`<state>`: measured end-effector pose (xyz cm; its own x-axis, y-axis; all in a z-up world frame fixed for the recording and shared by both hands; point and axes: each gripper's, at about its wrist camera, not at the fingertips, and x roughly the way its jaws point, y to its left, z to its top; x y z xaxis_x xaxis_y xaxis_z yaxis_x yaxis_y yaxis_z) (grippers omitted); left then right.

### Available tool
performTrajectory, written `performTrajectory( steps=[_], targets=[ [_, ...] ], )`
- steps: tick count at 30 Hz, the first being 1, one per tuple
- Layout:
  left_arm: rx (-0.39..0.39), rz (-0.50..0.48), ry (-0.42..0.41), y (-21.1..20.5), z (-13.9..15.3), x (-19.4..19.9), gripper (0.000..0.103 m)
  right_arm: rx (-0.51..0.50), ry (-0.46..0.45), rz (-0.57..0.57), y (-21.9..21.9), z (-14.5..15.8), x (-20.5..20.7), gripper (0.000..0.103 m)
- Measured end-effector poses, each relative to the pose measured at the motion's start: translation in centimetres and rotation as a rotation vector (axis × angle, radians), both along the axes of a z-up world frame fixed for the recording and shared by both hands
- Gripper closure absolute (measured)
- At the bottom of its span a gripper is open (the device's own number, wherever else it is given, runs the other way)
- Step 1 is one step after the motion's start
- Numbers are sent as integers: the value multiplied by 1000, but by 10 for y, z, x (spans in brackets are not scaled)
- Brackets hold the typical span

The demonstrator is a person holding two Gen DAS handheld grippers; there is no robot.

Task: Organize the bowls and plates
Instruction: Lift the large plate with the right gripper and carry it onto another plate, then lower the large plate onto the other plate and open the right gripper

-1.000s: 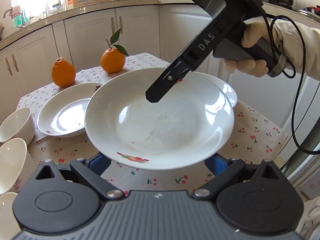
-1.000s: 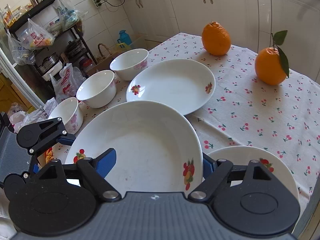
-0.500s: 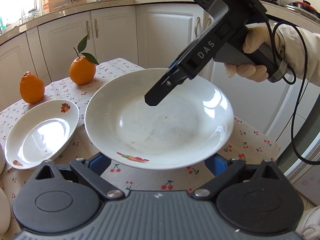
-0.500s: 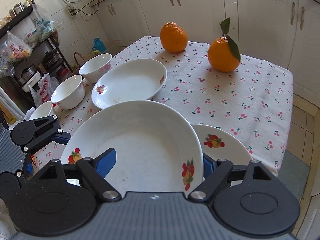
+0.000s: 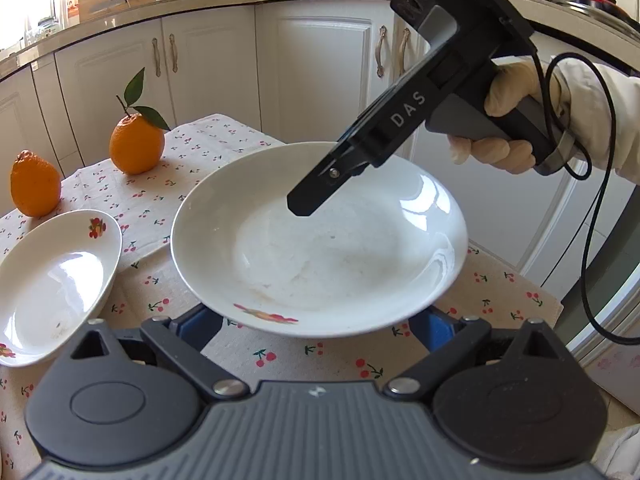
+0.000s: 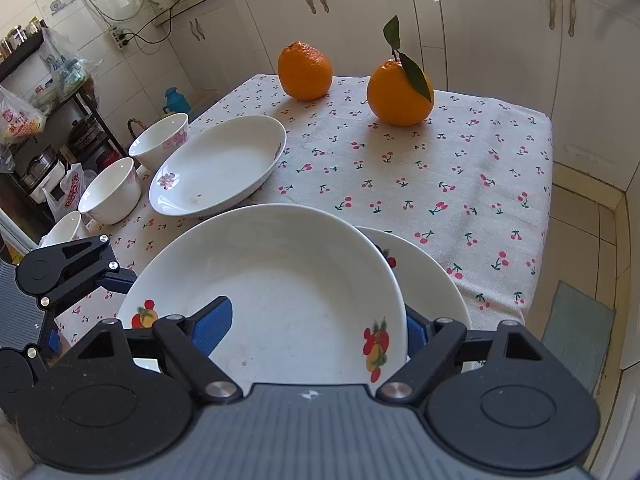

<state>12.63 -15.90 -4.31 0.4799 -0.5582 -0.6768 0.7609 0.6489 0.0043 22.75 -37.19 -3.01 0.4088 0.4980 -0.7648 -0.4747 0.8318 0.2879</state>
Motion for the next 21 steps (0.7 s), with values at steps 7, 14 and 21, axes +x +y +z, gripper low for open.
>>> performTrajectory(
  steps=[7,14,21],
  targets=[
    [3,-2,-4,-5,-2,5,5,-5,10,-14,-6,-8,3,14],
    [12,-9,-15,-7,-3,9,5,-3,23,-40,-13,-15,4,14],
    [20,-18,-13,-10,-5,12,5,-1,23,-58,-19,-18,3,14]
  ],
)
